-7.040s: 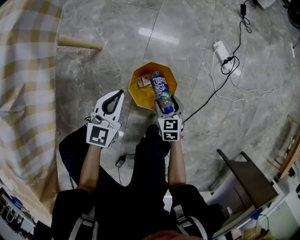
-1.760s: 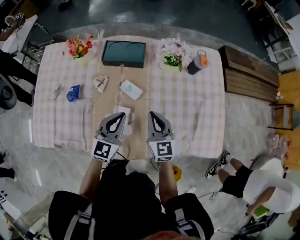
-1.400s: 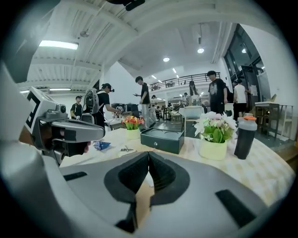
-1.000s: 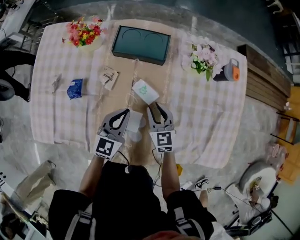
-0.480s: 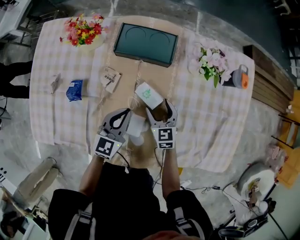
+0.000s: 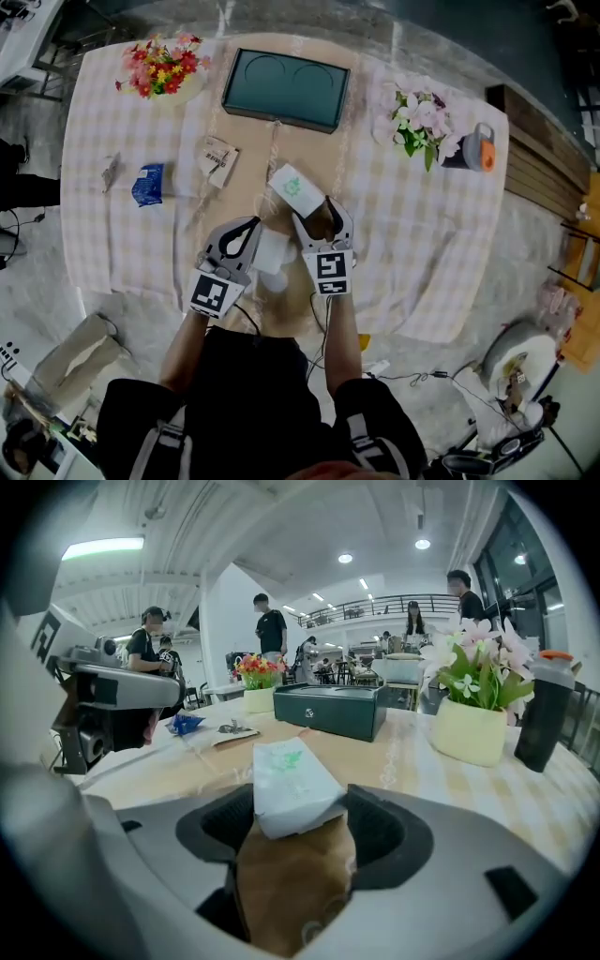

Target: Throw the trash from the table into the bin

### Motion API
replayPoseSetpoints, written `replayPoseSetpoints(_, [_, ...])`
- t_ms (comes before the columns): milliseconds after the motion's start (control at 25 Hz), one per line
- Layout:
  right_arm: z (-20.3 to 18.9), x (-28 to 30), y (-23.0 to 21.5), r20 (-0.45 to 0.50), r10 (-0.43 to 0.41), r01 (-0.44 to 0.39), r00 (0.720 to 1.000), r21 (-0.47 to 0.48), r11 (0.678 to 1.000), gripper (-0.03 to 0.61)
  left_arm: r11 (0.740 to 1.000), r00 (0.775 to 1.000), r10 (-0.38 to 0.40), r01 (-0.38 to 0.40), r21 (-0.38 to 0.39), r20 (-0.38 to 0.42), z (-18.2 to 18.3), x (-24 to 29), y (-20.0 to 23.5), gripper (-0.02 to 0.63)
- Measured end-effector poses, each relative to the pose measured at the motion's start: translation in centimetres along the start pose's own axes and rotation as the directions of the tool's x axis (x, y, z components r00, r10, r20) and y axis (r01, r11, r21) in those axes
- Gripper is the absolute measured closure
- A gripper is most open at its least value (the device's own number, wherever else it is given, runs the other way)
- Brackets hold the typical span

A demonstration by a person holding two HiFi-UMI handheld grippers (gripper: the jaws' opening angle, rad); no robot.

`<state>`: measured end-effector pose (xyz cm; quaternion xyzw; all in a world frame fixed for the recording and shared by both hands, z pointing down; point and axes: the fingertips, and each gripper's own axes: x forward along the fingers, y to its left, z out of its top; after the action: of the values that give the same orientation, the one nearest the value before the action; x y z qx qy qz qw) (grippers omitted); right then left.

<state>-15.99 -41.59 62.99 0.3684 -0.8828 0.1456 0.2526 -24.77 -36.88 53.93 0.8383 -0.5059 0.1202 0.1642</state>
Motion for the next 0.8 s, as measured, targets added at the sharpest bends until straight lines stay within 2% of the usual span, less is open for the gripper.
replayPoseSetpoints(240, [1.1,-2.1,-0.5,0.069,-0.049,0.047,0.996,0.028,0.998,0.261,0.999,0.999,-0.033,0.033,0.044,0.008,0.6,-0.3,-1.7,0.611])
replayPoseSetpoints(440, [1.4,-5.8,-1.3,0.125,-0.121,0.115,0.985,0.055,0.992,0.262,0.993,0.996,-0.088,0.084,0.087,0.031,1.5,-0.6,-4.4,0.611])
replayPoseSetpoints(800, [1.5,-15.4,-2.9,0.202,-0.263,0.246,0.943,0.106,0.964,0.264,0.967,0.978,-0.205,0.194,0.163,0.049,3.3,-1.6,-11.4,0.611])
